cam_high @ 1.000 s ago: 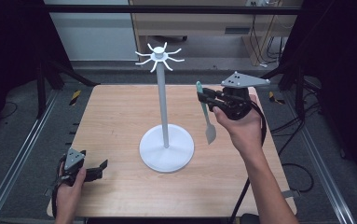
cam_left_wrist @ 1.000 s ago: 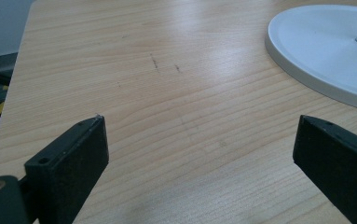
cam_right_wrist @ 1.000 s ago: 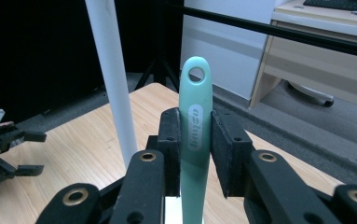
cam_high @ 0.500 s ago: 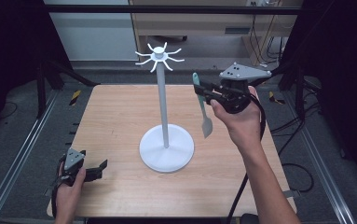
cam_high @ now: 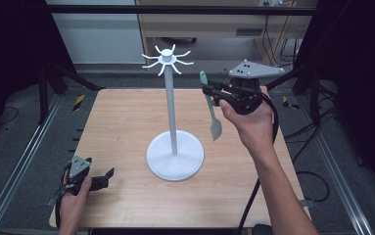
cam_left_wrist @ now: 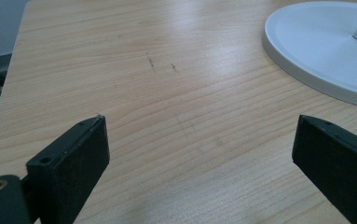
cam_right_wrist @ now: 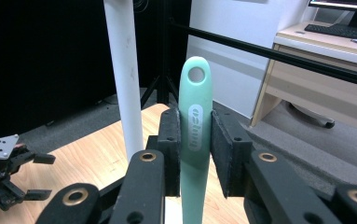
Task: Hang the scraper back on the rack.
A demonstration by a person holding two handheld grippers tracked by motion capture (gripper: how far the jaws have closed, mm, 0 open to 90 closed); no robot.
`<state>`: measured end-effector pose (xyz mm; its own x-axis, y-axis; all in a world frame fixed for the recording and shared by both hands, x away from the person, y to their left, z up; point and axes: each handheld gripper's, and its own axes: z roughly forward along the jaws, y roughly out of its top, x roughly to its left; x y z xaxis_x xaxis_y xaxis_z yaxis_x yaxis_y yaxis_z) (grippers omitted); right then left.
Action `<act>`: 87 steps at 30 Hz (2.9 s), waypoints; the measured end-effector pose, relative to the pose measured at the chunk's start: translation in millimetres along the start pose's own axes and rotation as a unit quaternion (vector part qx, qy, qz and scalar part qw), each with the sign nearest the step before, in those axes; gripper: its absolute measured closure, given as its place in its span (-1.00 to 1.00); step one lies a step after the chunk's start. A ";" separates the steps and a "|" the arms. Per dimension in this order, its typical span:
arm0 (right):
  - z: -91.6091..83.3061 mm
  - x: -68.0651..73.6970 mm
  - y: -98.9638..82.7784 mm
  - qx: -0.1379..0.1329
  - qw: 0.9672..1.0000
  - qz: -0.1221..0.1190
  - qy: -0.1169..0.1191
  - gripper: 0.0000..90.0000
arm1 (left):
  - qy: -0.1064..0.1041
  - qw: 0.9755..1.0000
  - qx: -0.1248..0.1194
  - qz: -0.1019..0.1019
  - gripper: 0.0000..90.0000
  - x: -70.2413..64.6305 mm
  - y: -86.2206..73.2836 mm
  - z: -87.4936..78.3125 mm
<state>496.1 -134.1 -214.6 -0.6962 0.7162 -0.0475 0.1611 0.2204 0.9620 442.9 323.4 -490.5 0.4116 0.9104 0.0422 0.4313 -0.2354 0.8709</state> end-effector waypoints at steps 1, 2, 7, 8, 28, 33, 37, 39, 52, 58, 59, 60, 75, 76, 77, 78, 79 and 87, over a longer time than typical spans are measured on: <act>0.3 -0.5 0.3 0.000 1.000 0.001 0.000 0.65 | 0.001 1.000 0.000 -0.001 -0.93 0.2 -0.1 -0.3; 0.3 -1.0 0.8 -0.002 1.000 0.001 0.000 0.65 | 0.001 1.000 0.000 -0.002 -0.93 0.4 -0.4 -0.3; -1.3 -0.9 4.8 -0.008 1.000 0.001 0.001 0.65 | 0.002 1.000 0.001 -0.003 -0.93 0.8 -0.5 -0.2; -1.7 -0.7 5.5 -0.009 1.000 0.001 0.002 0.65 | 0.002 1.000 0.001 -0.002 -0.93 0.5 -0.6 -0.4; -8.2 0.7 14.9 -0.030 1.000 0.002 0.005 0.65 | 0.003 1.000 0.001 0.000 -0.93 0.6 -0.5 -0.3; -9.2 3.2 20.2 -0.033 0.999 -0.003 0.008 0.65 | 0.003 1.000 0.002 0.002 -0.93 0.3 -0.3 -0.8; -7.4 5.6 24.6 -0.034 0.999 -0.007 0.015 0.65 | 0.002 1.000 0.002 0.001 -0.93 0.1 -0.3 -0.1; -6.7 6.5 26.5 -0.036 0.999 -0.008 0.018 0.65 | 0.002 1.000 0.002 0.000 -0.93 0.2 -0.4 0.0; 0.1 9.0 32.9 -0.028 0.999 -0.012 0.035 0.65 | 0.001 1.000 0.002 0.000 -0.93 0.6 -0.4 0.0; 3.8 8.1 32.7 -0.020 0.999 -0.009 0.043 0.65 | 0.001 1.000 0.003 -0.001 -0.93 0.3 -0.6 0.0; 4.4 8.0 32.8 -0.020 0.999 -0.009 0.045 0.65 | 0.001 1.000 0.003 -0.001 -0.93 0.2 -0.7 0.1; 4.4 8.0 32.8 -0.020 0.999 -0.009 0.045 0.65 | 0.001 1.000 0.003 -0.001 -0.93 0.2 -0.7 0.1; 12.8 13.1 32.8 -0.009 0.999 -0.018 0.047 0.64 | 0.001 1.000 0.002 -0.002 -0.93 1.0 -0.8 -0.4; 12.8 13.1 32.8 -0.009 0.999 -0.018 0.047 0.64 | 0.001 1.000 0.002 -0.002 -0.93 1.0 -0.8 -0.4; 12.4 13.2 32.8 -0.009 0.999 -0.019 0.045 0.64 | 0.002 1.000 0.002 -0.002 -0.93 1.0 -0.8 -0.5; 12.3 13.4 32.6 -0.010 0.999 -0.019 0.044 0.62 | 0.002 1.000 0.002 -0.002 -0.93 1.3 -0.9 -0.4; 12.3 13.4 32.6 -0.010 0.999 -0.019 0.044 0.62 | 0.002 1.000 0.002 -0.002 -0.93 1.3 -0.9 -0.4; 0.4 9.2 22.9 -0.022 0.999 -0.013 0.030 0.37 | 0.003 1.000 0.000 -0.002 -0.93 1.6 -0.7 -0.8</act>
<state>493.7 -122.2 -193.1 -0.7402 0.6699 -0.0573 0.1134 0.2084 0.9714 442.6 325.3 -490.7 0.4052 0.9133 0.0424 0.4328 -0.2325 0.8710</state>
